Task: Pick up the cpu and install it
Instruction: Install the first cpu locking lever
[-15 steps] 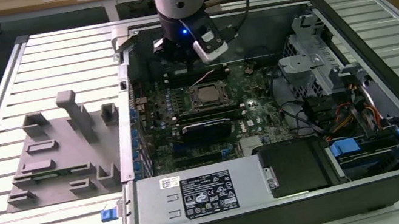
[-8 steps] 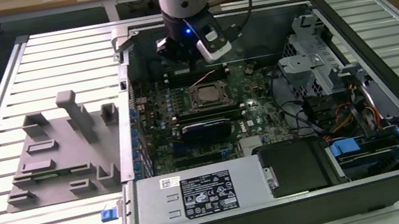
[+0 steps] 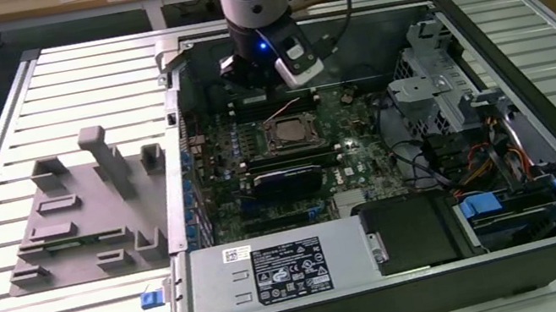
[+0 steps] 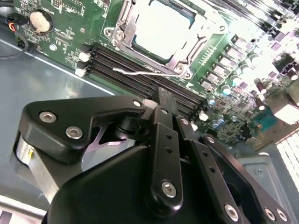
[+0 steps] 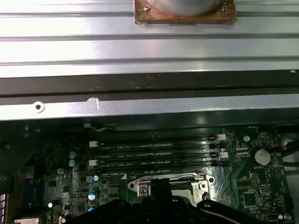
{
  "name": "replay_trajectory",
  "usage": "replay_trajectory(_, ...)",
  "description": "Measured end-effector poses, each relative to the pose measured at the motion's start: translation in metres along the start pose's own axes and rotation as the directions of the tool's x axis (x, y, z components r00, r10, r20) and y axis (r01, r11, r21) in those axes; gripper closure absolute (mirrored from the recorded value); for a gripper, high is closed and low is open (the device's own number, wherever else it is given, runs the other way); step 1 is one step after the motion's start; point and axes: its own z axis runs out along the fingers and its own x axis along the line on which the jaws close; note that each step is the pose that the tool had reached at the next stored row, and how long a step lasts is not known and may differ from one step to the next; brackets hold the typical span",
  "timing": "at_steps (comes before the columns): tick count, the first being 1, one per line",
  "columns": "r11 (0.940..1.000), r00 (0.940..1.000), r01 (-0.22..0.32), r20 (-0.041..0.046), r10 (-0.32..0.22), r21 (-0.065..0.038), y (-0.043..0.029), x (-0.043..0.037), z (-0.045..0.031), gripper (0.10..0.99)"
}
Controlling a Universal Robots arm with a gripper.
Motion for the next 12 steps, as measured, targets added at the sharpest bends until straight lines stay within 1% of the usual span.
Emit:
replay_trajectory(7,1.0000,0.9998,0.004,0.0197,-0.004,0.006,-0.0009,0.0002,0.0040,0.980)
replay_trajectory(10,0.9999,0.9997,0.005,0.0254,-0.005,0.010,-0.0012,0.0002,0.0054,0.980)
replay_trajectory(12,0.9999,0.9996,0.005,0.0267,-0.005,0.012,-0.0013,-0.0005,0.0062,0.980)
